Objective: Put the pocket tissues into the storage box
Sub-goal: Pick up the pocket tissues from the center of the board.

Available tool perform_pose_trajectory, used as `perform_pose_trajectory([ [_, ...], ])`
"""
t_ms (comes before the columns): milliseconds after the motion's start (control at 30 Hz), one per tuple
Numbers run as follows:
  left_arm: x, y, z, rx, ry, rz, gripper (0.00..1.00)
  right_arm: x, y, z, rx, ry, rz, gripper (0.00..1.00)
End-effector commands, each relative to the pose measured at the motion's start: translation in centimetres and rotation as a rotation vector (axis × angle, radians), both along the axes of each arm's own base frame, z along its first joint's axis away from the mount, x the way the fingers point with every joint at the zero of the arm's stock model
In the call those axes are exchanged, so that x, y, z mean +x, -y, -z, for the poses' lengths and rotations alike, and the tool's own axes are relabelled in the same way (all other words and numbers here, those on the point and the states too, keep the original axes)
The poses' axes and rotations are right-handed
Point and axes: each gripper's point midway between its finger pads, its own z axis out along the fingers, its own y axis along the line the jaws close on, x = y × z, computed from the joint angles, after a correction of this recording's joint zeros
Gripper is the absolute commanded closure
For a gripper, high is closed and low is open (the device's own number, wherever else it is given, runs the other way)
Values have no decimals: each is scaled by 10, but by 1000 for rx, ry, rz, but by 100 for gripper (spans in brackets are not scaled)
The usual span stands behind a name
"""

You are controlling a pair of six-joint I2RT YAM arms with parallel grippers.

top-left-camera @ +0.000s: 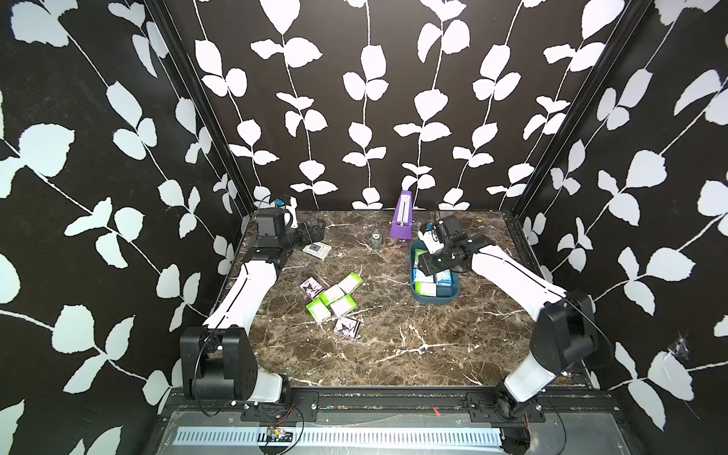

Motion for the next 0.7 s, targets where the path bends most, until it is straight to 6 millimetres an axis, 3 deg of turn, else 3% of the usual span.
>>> perform_pose_trajectory([
  [0,-2,2,-25,-29,59,10,1,3,-33,-14,21,84,-53,38],
  [200,-4,-4,-22,-36,32,-33,1,-14,-102,9,71,50,-178,36],
  [433,-8,-7,-22,-22,17,-42,1,-25,-160,33,122,17,-306,26],
  [500,-10,-12,-23,6,30,-63,1,-37,-170,42,108,-16,-345,11],
  [667,-15,-25,-23,53,41,-124,1,-91,-193,61,38,-100,-557,9],
])
